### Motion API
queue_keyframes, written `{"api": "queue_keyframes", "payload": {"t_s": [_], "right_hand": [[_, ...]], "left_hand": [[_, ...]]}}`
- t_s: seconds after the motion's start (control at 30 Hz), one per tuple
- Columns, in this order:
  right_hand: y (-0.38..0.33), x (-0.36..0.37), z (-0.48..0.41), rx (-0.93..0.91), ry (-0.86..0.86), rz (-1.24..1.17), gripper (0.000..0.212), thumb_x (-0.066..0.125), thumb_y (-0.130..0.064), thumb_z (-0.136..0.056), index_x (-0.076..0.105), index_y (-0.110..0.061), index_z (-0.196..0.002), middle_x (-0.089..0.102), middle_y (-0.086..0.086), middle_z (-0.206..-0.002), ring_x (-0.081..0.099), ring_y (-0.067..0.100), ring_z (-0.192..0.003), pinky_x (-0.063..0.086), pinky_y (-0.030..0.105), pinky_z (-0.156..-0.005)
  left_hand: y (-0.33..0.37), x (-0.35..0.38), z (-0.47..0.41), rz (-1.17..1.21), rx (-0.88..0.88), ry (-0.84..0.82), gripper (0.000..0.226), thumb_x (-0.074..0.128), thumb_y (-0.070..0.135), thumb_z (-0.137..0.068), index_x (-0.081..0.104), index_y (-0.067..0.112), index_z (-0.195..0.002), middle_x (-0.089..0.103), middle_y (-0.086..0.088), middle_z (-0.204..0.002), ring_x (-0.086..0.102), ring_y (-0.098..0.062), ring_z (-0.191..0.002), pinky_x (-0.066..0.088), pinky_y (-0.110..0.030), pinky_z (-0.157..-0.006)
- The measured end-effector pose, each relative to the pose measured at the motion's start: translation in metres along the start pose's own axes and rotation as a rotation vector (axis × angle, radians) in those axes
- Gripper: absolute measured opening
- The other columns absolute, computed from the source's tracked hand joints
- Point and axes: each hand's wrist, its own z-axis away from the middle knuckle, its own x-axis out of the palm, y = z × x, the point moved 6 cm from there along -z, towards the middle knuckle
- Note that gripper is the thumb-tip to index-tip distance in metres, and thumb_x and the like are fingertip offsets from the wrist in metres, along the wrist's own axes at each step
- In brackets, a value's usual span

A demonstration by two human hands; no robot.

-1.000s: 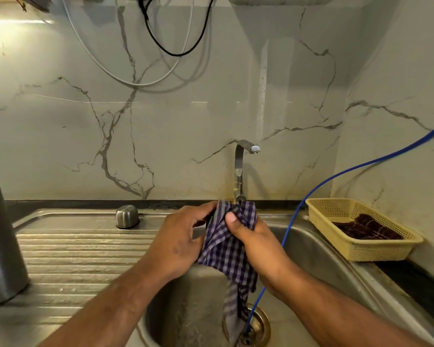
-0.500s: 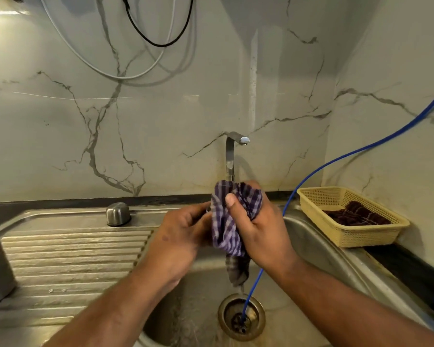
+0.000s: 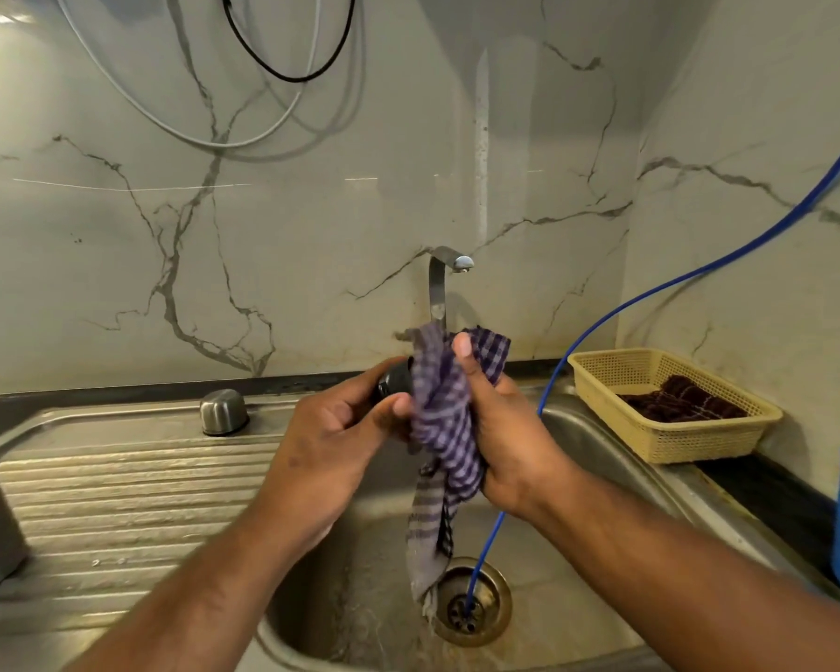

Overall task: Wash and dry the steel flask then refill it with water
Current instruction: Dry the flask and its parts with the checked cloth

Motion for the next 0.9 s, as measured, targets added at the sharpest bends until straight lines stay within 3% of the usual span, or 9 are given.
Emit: {"api": "queue_keyframes", "payload": {"t_s": [0.17,0.23,0.33,0.5,0.57,0.63,0.73,0.8,0.9], "right_hand": [[-0.005,-0.005,-0.008,0.012,-0.090,-0.046,0.055,0.063,-0.037,-0.091,0.062,0.003,-0.129,0.070,0.024,-0.113,0.071,0.032,-0.095,0.059,0.040,-0.078],[-0.001,-0.010,-0.009,0.010,-0.093,0.080,0.037,0.061,-0.024,-0.097,0.065,-0.002,-0.126,0.072,0.024,-0.110,0.071,0.037,-0.094,0.059,0.047,-0.084],[0.010,-0.029,-0.013,0.039,0.116,0.280,0.025,0.063,-0.023,-0.100,0.067,-0.017,-0.124,0.076,0.007,-0.111,0.072,0.028,-0.106,0.054,0.051,-0.102],[-0.013,-0.047,-0.013,-0.040,0.338,0.116,0.047,0.069,-0.046,-0.087,0.062,-0.024,-0.128,0.074,-0.001,-0.117,0.068,0.020,-0.110,0.053,0.042,-0.099],[-0.033,-0.044,-0.010,-0.188,0.282,0.155,0.058,0.070,-0.056,-0.077,0.063,-0.027,-0.127,0.075,-0.007,-0.116,0.069,0.015,-0.112,0.053,0.040,-0.101],[-0.042,-0.024,-0.003,-0.307,0.114,0.320,0.050,0.067,-0.054,-0.079,0.062,-0.033,-0.124,0.075,-0.016,-0.112,0.069,0.003,-0.109,0.055,0.027,-0.096],[-0.013,0.009,0.003,-0.309,-0.134,0.724,0.049,0.070,-0.047,-0.091,0.053,-0.042,-0.136,0.063,-0.017,-0.131,0.059,0.003,-0.124,0.050,0.030,-0.105],[0.002,0.013,0.004,-0.263,-0.140,0.769,0.059,0.077,-0.048,-0.086,0.050,-0.047,-0.139,0.059,-0.015,-0.137,0.057,0.002,-0.125,0.048,0.033,-0.108],[0.000,0.005,0.004,-0.170,-0.052,0.647,0.056,0.076,-0.055,-0.081,0.059,-0.038,-0.131,0.072,-0.014,-0.119,0.067,0.000,-0.110,0.051,0.031,-0.100]], "left_hand": [[-0.002,-0.006,-0.002,0.025,0.010,0.002,0.042,0.069,0.028,-0.085,0.068,0.029,-0.127,0.075,0.003,-0.117,0.067,-0.009,-0.113,0.054,-0.024,-0.093],[-0.006,-0.011,-0.004,0.078,-0.023,0.046,0.045,0.068,0.027,-0.085,0.067,0.026,-0.129,0.074,0.002,-0.119,0.067,-0.010,-0.114,0.056,-0.027,-0.091],[-0.014,-0.021,-0.006,0.101,-0.101,0.121,0.048,0.070,0.025,-0.084,0.064,0.025,-0.131,0.074,0.001,-0.120,0.069,-0.015,-0.115,0.059,-0.036,-0.092],[-0.010,-0.048,-0.007,-0.470,-0.102,0.223,0.065,0.088,0.038,-0.072,0.058,0.043,-0.130,0.066,0.022,-0.121,0.062,-0.001,-0.114,0.053,-0.028,-0.099],[-0.010,-0.047,-0.007,-0.553,-0.070,0.203,0.068,0.087,0.041,-0.072,0.057,0.042,-0.133,0.066,0.023,-0.122,0.062,0.001,-0.113,0.052,-0.031,-0.104],[-0.010,-0.036,-0.007,-0.573,-0.056,0.127,0.084,0.086,0.040,-0.074,0.043,0.044,-0.146,0.061,0.024,-0.130,0.057,0.006,-0.117,0.044,-0.027,-0.110],[-0.011,-0.015,-0.005,-0.637,0.036,0.003,0.106,0.090,0.031,-0.071,0.022,0.052,-0.150,0.058,0.036,-0.115,0.053,0.024,-0.105,0.037,0.001,-0.091],[-0.014,-0.010,-0.005,-0.653,0.074,-0.020,0.116,0.093,0.024,-0.069,0.016,0.057,-0.148,0.054,0.040,-0.110,0.053,0.027,-0.102,0.038,0.005,-0.082],[-0.020,-0.010,-0.005,-0.589,0.051,-0.012,0.127,0.093,0.019,-0.067,0.007,0.058,-0.153,0.061,0.031,-0.116,0.057,0.023,-0.102,0.043,0.001,-0.082]]}}
